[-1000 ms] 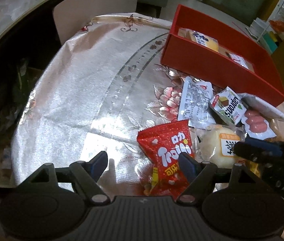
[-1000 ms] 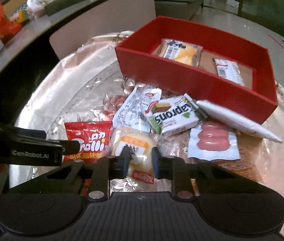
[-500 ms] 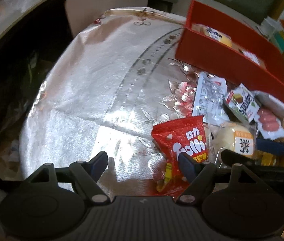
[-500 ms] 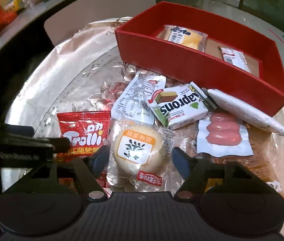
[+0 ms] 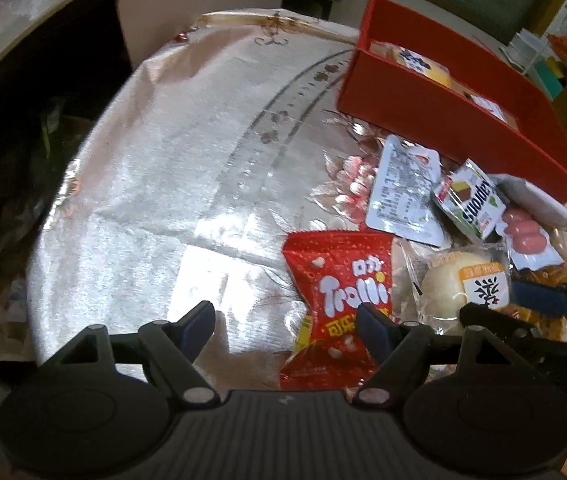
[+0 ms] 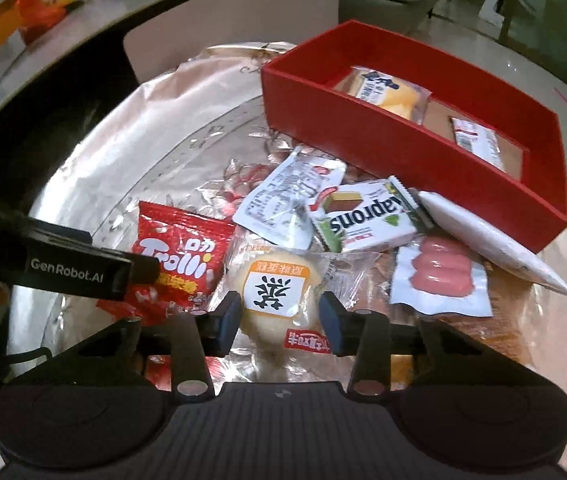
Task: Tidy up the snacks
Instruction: 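Grasp the red Trolli bag with left tool while right tool grasps the wrapped bun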
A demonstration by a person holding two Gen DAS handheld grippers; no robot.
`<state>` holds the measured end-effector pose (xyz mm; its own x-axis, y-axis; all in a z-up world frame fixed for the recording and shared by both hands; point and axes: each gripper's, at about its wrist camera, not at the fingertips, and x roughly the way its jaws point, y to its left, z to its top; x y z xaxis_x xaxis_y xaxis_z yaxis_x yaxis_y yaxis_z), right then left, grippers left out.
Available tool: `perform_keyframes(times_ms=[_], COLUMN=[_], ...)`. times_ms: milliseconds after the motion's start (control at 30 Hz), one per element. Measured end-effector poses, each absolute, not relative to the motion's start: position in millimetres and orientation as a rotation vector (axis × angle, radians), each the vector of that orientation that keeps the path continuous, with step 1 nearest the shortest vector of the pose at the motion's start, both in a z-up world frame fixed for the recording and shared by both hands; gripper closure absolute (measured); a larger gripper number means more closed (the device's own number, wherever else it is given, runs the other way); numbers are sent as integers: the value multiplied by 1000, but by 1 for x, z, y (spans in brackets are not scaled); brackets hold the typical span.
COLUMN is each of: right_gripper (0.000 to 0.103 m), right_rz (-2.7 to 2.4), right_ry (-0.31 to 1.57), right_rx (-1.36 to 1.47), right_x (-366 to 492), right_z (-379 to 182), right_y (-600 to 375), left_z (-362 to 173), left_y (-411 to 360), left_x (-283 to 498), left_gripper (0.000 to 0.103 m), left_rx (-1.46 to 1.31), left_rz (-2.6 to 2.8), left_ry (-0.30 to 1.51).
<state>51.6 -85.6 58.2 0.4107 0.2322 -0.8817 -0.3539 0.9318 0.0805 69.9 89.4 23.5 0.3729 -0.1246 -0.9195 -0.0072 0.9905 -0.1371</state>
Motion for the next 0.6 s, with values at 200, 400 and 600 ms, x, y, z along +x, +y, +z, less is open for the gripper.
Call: perform_keyframes(times_ms=[200,400,600], right_gripper=[80,70,47], right_rz=[372,347,325], right_ry=[1070,1088,1073], right_rx=[-84,-33,6], right_x=[50,55,58], right_z=[68,63,68], right_y=[-98,-106,-111], left_z=[24,2,3], left_y=[72,47,48], left_x=[67,68,71], left_gripper=[24,22,40], left_rx=[-94,29,56], left_rz=[-143,-119,-76], left_ry=[1184,1185,1127])
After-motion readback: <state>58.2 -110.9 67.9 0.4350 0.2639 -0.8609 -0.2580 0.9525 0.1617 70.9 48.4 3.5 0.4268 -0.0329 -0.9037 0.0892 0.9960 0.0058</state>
